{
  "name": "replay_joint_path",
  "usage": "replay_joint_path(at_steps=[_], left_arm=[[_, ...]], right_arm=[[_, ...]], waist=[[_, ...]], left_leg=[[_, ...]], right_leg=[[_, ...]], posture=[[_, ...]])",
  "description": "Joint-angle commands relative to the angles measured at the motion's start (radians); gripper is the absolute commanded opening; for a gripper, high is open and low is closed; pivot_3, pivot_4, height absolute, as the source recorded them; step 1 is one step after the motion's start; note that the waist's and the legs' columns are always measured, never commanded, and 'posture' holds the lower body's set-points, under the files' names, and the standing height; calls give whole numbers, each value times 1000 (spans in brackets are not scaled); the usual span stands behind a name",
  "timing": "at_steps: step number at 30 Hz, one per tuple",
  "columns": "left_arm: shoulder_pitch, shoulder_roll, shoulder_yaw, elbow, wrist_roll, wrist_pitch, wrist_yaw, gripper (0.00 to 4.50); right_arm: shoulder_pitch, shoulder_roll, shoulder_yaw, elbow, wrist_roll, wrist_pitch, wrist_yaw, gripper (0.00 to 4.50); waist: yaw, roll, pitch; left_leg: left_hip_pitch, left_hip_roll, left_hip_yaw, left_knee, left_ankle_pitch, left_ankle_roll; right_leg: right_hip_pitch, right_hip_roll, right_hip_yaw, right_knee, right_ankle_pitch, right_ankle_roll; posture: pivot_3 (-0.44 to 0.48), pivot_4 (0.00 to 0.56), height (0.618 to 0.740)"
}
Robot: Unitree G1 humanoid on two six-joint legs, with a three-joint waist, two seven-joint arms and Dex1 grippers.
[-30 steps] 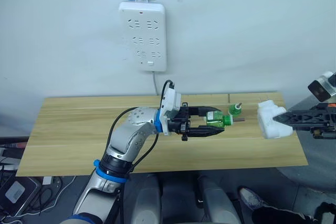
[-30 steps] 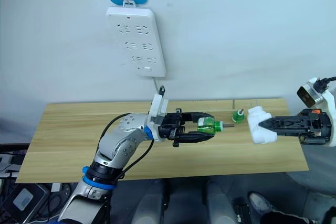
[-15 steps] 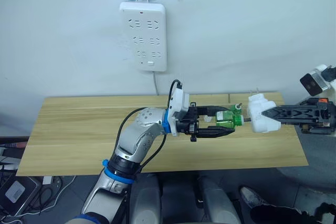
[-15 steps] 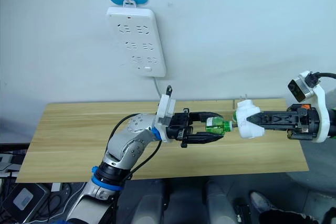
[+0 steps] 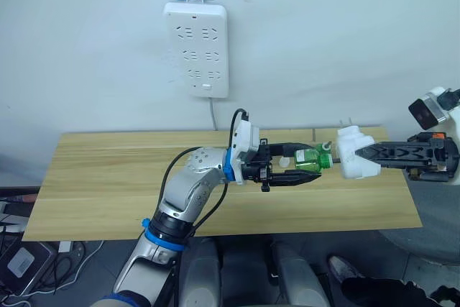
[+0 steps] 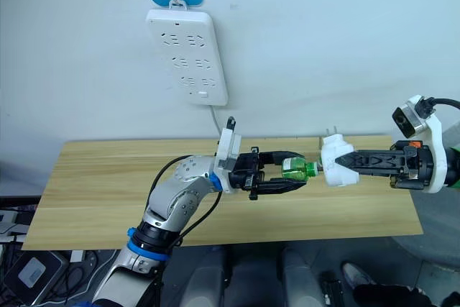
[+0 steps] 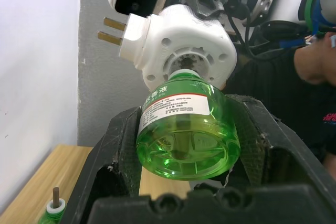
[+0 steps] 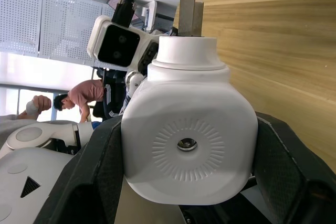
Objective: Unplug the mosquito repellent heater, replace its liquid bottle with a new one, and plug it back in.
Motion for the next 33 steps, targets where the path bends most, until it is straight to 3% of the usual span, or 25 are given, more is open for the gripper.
replay_joint_path(at_steps=[1, 14, 28, 32, 33], left_arm=[[-15, -14, 7, -14, 5, -30, 9, 2333], [-5, -40, -33, -44, 14, -31, 13, 2333], [-17, -56, -37, -26, 23, -38, -9, 2333], [-22, -68, -20, -8, 27, -36, 13, 2333], [-25, -70, -17, -4, 27, -36, 17, 2333]], right_arm=[[-3, -2, -24, -23, 34, 0, 8, 2984], [-31, 72, -31, -58, 34, -55, -115, 2984], [-77, 82, 1, -163, 34, -65, -61, 2984], [-68, 103, 5, -172, 34, -88, -111, 2984], [-65, 111, 3, -173, 34, -95, -128, 3334]], waist=[[0, 0, 0], [-1, 0, 0], [-1, 0, 0], [0, 0, 0], [0, 0, 0]], left_leg=[[0, 0, 0, 0, 0, 0], [0, 0, 0, 0, 0, 0], [0, 0, 0, 1, 0, 0], [0, 0, 0, 1, 0, 0], [0, 0, 0, 1, 0, 0]], right_leg=[[0, 0, 0, 0, 0, 0], [0, 0, 0, 1, 0, 0], [0, 0, 0, 1, 0, 0], [0, 0, 0, 1, 0, 0], [0, 0, 0, 1, 0, 0]], posture=[[138, 292, 740], [133, 294, 740], [125, 291, 740], [125, 291, 740], [125, 291, 740]])
